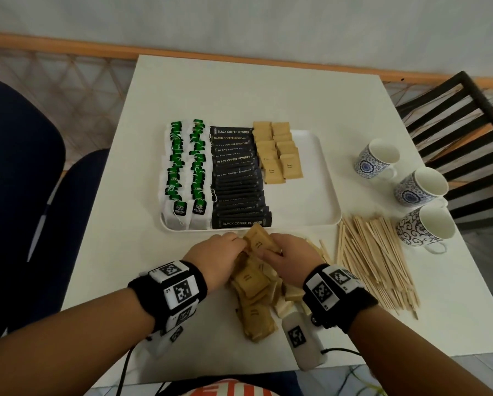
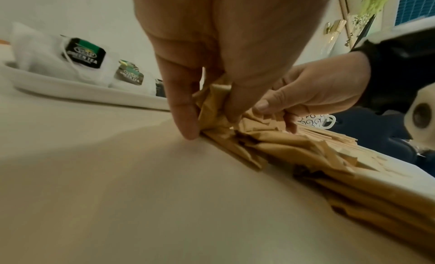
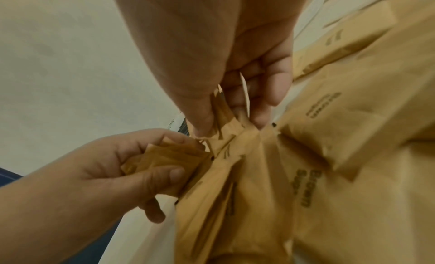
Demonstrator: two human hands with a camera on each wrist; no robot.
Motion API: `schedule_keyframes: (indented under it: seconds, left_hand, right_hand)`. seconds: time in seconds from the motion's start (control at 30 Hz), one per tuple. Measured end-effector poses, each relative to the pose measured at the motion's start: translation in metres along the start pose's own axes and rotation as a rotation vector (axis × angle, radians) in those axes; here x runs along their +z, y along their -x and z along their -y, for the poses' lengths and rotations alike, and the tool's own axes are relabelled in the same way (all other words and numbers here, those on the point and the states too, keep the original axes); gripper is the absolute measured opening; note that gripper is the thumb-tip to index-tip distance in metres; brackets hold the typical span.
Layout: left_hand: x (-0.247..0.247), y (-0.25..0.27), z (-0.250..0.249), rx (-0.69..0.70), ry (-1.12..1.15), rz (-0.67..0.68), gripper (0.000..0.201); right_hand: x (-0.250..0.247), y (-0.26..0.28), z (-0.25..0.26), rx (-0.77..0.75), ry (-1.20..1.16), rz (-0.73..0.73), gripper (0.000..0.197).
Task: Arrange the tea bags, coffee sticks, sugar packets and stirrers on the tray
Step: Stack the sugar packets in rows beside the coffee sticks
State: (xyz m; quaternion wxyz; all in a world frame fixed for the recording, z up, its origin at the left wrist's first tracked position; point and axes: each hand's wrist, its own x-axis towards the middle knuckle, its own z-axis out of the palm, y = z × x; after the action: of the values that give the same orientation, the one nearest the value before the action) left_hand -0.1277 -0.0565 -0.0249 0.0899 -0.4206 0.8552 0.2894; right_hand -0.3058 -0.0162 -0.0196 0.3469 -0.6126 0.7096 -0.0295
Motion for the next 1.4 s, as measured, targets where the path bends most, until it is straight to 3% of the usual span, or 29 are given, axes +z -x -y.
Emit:
schedule_keyframes:
  seconds: [0.13,0.23,0.3,0.43,0.63,0.77,1.07,1.4]
  left_hand:
    - [-0.009,0.002,0.007,-0.073,0.366,-0.072,0.021]
    - [-0.021,0.000,0.007,-0.253,0.794,-0.095,0.015]
    - [-0.029,-0.005,0.002,-0.326,1.075,-0.097,0.018]
    - [-0.043,-0.015,-0.015,-0.321,1.432,-0.066,0.021]
    - [-0.048,-0.026,-0.025,-0.208,1.322,-0.044,0.034]
    - [-0.049,-0.035,-0.030,-0.221,1.319,-0.078,0.027]
    - [-0.060,-0.055,-0.023,-0.322,1.309,-0.173,0.024]
    - [-0.073,-0.077,-0.002,-0.432,1.400,-0.309,0.030]
  right_hand:
    - [-0.009,-0.003,-0.008,-0.010,-0.053,-0.051,0.024]
    - [-0.020,-0.003,-0.014,0.010,-0.313,-0.111,0.026]
    - [-0.027,-0.003,-0.010,-0.001,-0.538,-0.069,0.018]
    - [-0.034,-0.007,0.000,-0.043,-0.773,-0.054,0.020]
    - [-0.037,-0.014,0.000,-0.091,-0.665,-0.101,0.025]
    - [-0.044,-0.020,-0.008,-0.111,-0.668,-0.189,0.013]
    - [-0.075,-0.057,-0.044,0.093,-0.833,-0.209,0.009]
    - [-0.082,-0.129,-0.044,0.200,-0.597,-0.136,0.009]
